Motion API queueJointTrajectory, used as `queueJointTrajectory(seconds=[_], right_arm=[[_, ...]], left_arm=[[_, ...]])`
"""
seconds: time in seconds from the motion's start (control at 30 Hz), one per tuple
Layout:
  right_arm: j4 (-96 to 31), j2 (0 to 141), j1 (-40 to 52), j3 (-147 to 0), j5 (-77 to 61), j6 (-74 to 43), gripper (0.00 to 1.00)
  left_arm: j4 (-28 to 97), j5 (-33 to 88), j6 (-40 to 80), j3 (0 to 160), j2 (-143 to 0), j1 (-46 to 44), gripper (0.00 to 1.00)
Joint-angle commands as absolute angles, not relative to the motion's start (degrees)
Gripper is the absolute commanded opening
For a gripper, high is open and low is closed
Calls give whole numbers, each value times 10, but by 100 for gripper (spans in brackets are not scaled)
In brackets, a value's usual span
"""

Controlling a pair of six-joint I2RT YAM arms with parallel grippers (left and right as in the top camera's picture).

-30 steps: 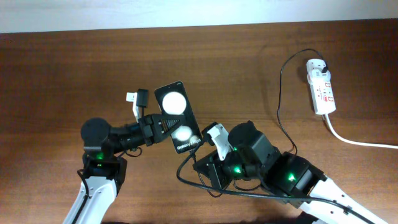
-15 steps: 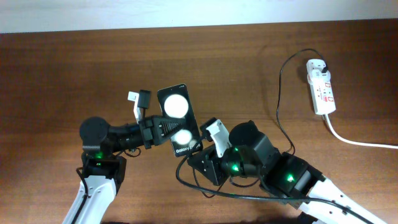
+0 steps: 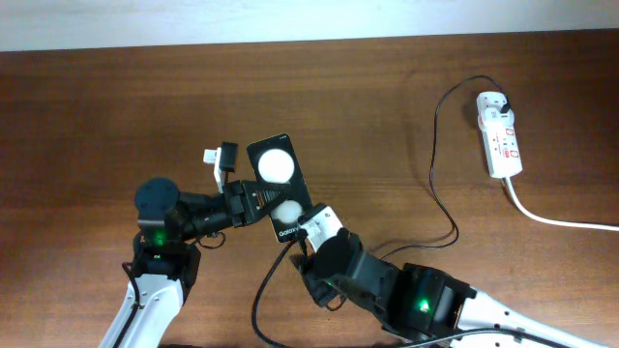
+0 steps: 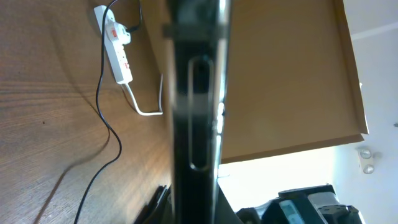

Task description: Plug charger to phone and switch on socket

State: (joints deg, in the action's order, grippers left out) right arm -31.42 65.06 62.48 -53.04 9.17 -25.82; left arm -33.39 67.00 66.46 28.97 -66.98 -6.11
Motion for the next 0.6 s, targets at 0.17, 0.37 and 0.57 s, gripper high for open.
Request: queueJointTrajectory(seconds=[0.17,0.37,0.57], right_arm=[[-189,650,626,-537,117,-264,7],[-139,650,626,-537,127,-264,12],[-215,593,626,-537,126,-264,49]], left_arm=[[-337,725,637,290,-664,-63,0],[-338,750,637,290,-664,-85,0],[-338,741,620,290,-664,-86,0]])
